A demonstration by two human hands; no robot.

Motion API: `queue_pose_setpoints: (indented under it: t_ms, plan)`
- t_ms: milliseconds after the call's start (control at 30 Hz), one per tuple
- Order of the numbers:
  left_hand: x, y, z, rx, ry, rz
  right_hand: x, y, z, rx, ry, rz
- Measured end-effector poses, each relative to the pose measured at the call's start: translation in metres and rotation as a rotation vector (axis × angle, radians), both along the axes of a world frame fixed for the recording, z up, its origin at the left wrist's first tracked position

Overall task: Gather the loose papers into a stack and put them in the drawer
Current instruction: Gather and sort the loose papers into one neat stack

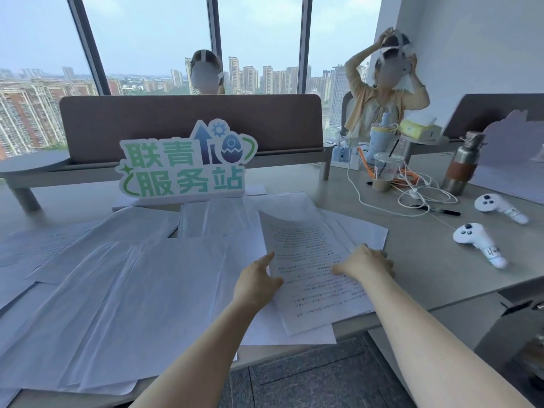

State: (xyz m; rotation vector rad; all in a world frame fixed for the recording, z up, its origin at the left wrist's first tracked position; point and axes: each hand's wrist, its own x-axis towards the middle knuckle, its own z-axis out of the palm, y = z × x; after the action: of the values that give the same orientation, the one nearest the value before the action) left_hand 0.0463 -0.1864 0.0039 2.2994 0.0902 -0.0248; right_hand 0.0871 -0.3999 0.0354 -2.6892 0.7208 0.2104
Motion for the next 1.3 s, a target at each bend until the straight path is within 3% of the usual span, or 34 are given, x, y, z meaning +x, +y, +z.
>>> queue_pose_setpoints:
  t_ms: [267, 400, 633, 800, 933, 1167, 1300]
  plan:
    - [0.005, 0.004, -0.01, -0.031, -0.004, 0.007, 0.009, -0.008, -0.004, 0.073, -0.073, 0.005]
    - [0.006, 0.006, -0.01, -0.128, -0.016, 0.029, 0.009, -0.013, -0.009, 0.253, -0.18, 0.055]
    - [0.006, 0.016, -0.002, -0.514, -0.094, 0.132, -0.004, -0.004, 0.016, 0.688, -0.413, 0.188]
    - [0.0, 0.035, 0.007, -0.796, -0.113, 0.228, -0.012, 0.015, 0.037, 1.01, -0.47, 0.259]
    - [-0.004, 0.054, 0.013, -1.067, -0.049, 0.249, -0.016, 0.036, 0.043, 1.138, -0.471, 0.279]
    - [-0.016, 0.085, 0.022, -1.058, -0.158, 0.299, -0.024, 0.07, 0.034, 1.231, -0.481, 0.322]
    - [-0.023, 0.105, 0.022, -0.943, -0.227, 0.381, -0.023, 0.082, 0.018, 1.04, -0.454, 0.335]
